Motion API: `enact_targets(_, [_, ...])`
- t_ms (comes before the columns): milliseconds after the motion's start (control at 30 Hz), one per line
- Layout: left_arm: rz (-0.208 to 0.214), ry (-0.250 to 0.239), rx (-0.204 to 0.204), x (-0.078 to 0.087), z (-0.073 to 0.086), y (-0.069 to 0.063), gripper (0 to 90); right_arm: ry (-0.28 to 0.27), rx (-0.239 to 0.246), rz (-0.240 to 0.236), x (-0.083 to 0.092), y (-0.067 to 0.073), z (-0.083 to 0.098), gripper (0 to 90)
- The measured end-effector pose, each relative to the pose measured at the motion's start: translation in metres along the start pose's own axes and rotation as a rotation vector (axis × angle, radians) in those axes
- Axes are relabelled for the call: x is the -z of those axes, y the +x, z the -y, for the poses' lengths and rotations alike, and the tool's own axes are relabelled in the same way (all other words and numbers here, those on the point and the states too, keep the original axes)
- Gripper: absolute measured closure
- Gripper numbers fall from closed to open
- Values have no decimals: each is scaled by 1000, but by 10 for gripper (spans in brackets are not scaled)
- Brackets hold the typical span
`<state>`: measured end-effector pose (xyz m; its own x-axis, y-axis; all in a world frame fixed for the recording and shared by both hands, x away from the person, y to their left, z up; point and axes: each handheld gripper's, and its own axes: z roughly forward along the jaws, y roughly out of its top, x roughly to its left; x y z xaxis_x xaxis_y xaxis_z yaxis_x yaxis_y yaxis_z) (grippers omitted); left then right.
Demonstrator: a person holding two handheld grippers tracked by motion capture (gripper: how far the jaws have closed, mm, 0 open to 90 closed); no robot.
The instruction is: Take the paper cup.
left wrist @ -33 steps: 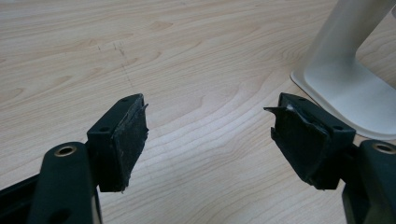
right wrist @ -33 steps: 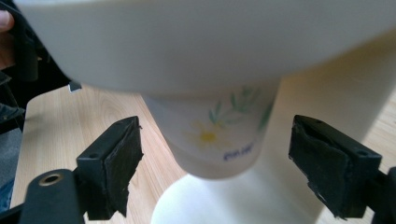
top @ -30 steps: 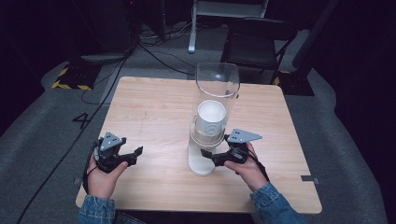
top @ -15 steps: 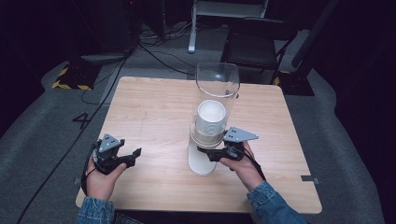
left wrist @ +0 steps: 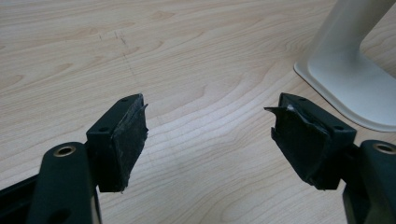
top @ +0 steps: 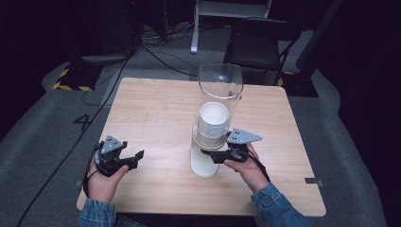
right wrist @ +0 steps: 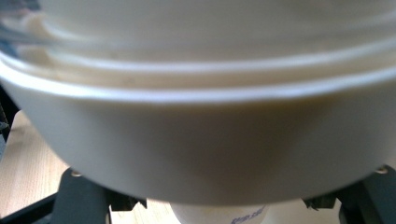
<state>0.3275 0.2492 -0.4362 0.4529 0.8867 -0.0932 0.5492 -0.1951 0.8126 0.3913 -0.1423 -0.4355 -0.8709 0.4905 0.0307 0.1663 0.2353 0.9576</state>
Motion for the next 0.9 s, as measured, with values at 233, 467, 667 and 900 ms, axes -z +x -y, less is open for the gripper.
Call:
enact_targets(233, [2,-3,-3,1,-1,0,264,1,22,11,0,-2,1,305])
enact_targets(467, [4,-3,-1,2,-1,0,264,-5,37,18,0,-5,4,301])
enact_targets(667, [4,-2,0,1,-1,0,264,0,19,14,0,-3,4,301])
enact_targets(900, [6,1,-2,0,-1,-1,264,4,-26,-10,-1,-1,5,299])
